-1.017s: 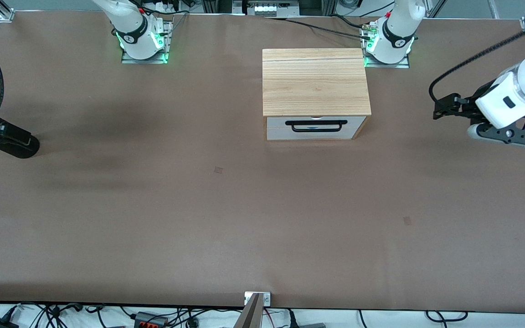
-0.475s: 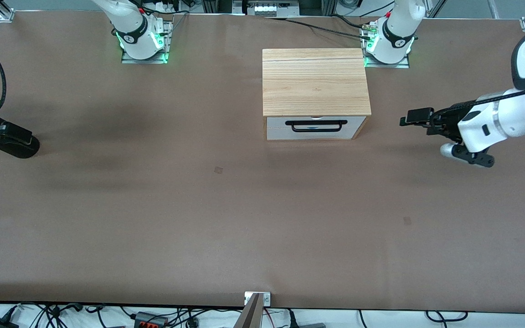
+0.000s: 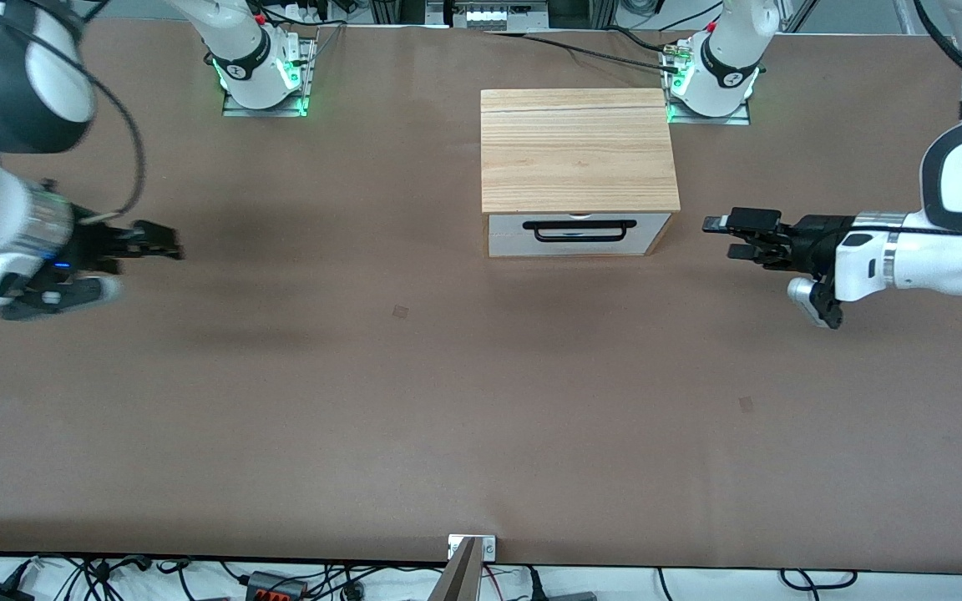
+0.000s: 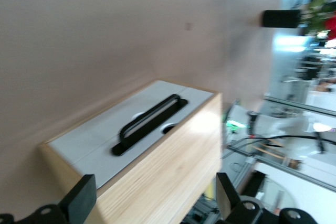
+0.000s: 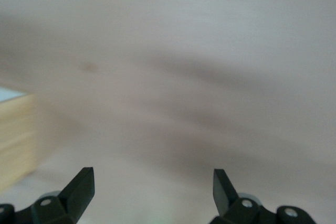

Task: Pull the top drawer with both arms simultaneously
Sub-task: 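Move the left gripper toward the drawer handle while the right gripper approaches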

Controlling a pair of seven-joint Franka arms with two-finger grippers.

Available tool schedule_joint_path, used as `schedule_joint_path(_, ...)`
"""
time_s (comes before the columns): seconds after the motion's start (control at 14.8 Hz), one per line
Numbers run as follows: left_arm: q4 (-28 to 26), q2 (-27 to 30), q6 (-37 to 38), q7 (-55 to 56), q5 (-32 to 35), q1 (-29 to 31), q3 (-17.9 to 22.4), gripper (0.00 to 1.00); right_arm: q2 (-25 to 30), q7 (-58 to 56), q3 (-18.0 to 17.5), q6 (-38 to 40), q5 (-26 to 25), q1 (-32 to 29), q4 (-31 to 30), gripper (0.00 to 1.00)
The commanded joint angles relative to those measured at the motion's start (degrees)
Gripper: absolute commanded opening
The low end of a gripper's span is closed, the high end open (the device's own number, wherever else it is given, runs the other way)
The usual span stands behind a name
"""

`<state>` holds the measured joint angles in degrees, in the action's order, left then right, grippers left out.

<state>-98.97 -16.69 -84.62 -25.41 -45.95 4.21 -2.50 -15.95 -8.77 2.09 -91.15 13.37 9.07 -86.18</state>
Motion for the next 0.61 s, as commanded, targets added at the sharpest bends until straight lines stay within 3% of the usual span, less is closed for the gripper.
schedule_joint_path(0.0, -8.75, 0.87, -3.52, -10.06, -8.16, 1.15, -0.14, 1.0, -3.89, -0.36, -0.15, -3.13, 14.69, 1.04, 0.66, 1.0)
schedule_joint_path(0.14, -14.21, -0.97, -5.29, -17.8, -15.1, 1.33, -0.14, 1.0, -6.8, 0.42, -0.07, -4.47, 30.14, 0.78, -1.26, 1.0)
schedule_joint_path(0.34, -18.7, -5.27, -6.26, -28.43, -21.53, 1.33, -0.14, 1.0, -10.58, -9.92, -0.33, -11.14, 38.29, 2.69, -3.38, 1.0)
schedule_joint_path(0.47, -22.13, -8.17, -6.26, -35.38, -27.41, 1.16, -0.14, 1.0, -13.91, -13.96, -0.33, -13.87, 53.34, 4.37, -6.45, 1.0)
schedule_joint_path(0.54, -22.92, -9.32, -6.26, -36.98, -28.92, 0.98, -0.23, 1.0, -15.15, -19.21, -0.33, -14.14, 58.21, 5.59, -7.42, 1.0)
